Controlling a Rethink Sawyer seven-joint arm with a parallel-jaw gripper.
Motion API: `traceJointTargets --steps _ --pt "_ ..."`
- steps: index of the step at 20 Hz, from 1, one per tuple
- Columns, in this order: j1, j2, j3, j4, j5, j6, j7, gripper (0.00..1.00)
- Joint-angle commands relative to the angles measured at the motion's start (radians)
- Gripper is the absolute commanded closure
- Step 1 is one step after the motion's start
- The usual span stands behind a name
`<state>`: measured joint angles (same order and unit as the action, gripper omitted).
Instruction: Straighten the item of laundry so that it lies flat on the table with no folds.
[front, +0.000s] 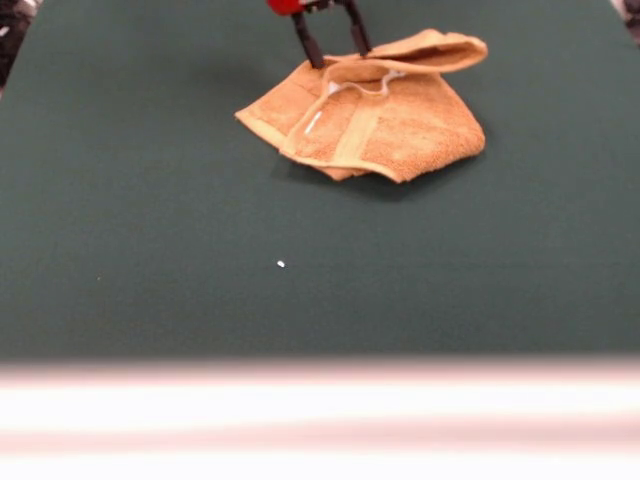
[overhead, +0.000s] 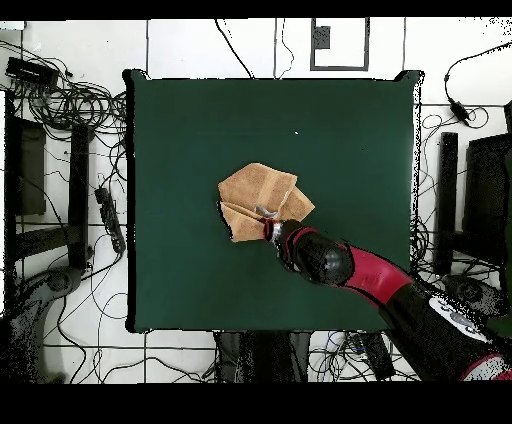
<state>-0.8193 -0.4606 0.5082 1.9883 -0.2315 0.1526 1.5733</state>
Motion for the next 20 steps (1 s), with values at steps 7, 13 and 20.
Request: traceJointTargets --steps 7,13,20 --pt "0.044 0.097 0.018 -0.091 -0.012 -0.056 0.110 0.00" --pt "0.056 0.105 0.012 -0.098 -0.011 -0.053 0.110 0.00" --pt "0.049 0.106 0.026 -0.093 0.002 -0.039 0.114 0.00"
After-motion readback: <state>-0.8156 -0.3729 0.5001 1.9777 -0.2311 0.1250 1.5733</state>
